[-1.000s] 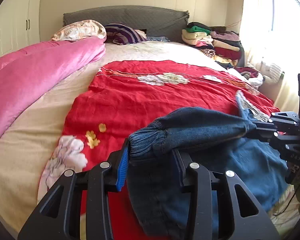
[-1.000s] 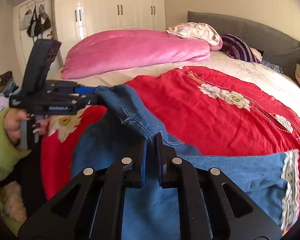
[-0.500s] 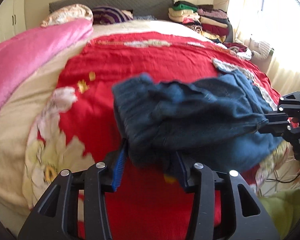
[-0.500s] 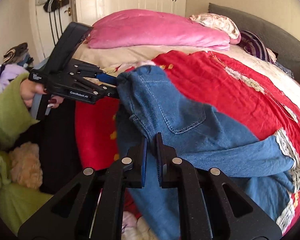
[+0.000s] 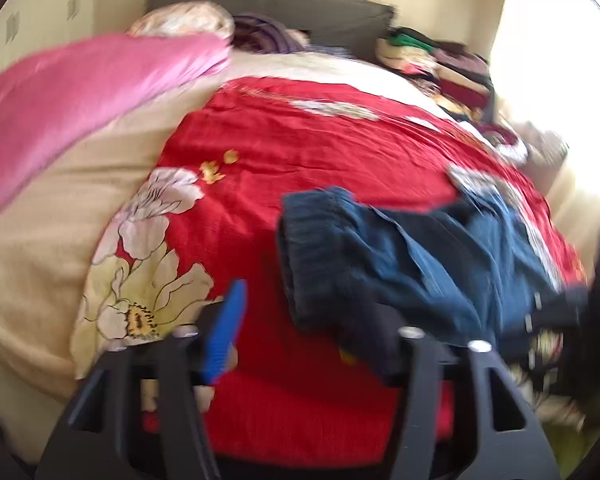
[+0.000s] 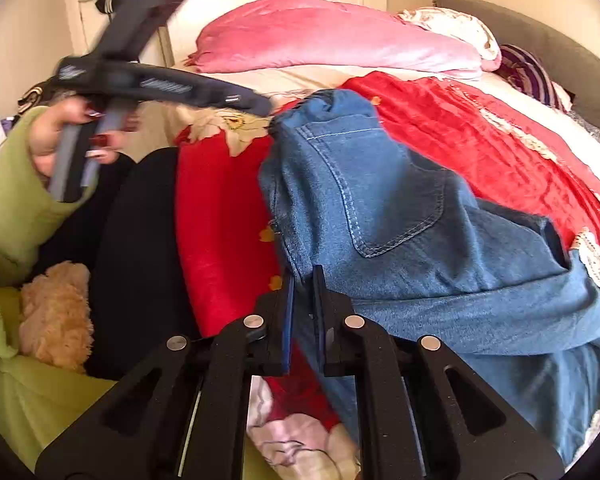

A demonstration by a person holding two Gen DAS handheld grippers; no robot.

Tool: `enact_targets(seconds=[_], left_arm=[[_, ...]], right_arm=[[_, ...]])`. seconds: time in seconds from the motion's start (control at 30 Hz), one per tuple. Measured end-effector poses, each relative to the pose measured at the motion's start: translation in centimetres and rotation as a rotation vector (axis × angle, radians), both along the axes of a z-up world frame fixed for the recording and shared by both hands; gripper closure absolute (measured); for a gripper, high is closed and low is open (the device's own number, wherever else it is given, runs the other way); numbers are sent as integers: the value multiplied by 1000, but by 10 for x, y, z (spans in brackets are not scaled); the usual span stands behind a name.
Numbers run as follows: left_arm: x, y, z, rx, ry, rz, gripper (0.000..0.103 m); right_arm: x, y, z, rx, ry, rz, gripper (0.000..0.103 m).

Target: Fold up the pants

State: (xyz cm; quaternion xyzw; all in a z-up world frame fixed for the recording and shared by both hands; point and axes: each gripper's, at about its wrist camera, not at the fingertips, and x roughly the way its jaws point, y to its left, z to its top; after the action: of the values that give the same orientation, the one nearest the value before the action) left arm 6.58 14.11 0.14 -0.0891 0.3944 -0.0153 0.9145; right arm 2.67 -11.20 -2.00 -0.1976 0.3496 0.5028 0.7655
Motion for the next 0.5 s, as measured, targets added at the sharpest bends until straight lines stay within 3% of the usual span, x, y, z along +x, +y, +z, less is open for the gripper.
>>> enact_targets(seconds=[0.07, 0.13, 0.17, 0.3, 0.4, 0.5], left_arm=[[11, 5, -8, -62, 5, 22, 43], [19, -1, -20, -18, 27, 16, 44], [21, -5, -25, 14, 38, 10, 51], [20, -8, -36, 42, 45, 1, 56], [19, -4, -37, 25, 46, 8, 56], [16, -3, -35, 29, 41, 21, 54]], right_arm=[[-3, 4, -11, -40, 2, -13, 99], [-4, 6, -18, -55, 15, -21, 95], [-6, 6, -19, -52, 23, -17, 91], [-11, -4, 6, 22, 30, 22, 77], [-2, -13, 27, 106, -9, -41, 71], [16, -5, 13, 39, -3, -130, 68]])
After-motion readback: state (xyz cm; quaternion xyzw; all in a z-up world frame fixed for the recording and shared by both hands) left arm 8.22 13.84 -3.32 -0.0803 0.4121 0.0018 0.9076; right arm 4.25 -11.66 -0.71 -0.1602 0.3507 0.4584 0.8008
